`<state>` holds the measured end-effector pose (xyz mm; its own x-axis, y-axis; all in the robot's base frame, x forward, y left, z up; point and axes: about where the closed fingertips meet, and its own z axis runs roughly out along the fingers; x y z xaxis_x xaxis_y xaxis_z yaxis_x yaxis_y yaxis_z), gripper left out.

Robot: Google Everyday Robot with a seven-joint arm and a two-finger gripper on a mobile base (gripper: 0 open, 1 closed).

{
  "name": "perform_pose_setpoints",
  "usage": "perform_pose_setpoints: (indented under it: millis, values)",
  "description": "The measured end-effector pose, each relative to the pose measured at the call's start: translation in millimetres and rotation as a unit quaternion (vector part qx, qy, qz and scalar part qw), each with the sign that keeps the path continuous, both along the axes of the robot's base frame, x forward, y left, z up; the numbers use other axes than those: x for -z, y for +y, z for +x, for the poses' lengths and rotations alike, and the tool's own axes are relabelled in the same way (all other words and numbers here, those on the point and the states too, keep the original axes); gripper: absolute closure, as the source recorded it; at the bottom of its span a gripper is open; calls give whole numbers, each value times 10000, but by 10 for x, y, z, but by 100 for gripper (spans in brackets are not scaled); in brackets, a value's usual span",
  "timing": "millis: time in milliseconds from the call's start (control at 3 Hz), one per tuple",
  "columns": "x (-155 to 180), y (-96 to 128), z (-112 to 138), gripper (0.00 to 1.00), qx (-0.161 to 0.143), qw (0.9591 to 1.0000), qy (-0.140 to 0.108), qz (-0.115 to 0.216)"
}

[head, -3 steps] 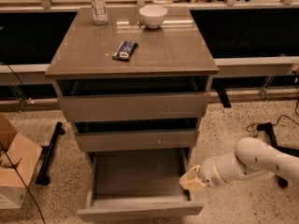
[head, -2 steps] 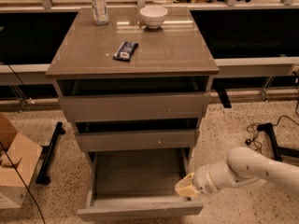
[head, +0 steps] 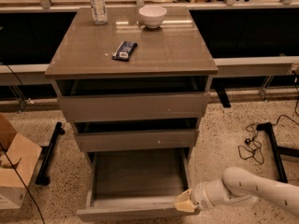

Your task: Close bottom drawer

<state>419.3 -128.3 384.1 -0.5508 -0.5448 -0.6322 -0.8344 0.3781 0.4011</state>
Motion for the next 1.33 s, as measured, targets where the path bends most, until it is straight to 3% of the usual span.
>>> perform_pose_setpoints:
  millis: [667, 1333]
  values:
    - [314, 107, -46, 100, -4, 9997, 223, 28]
    - [1251, 282, -34, 100, 532, 9981, 269, -152]
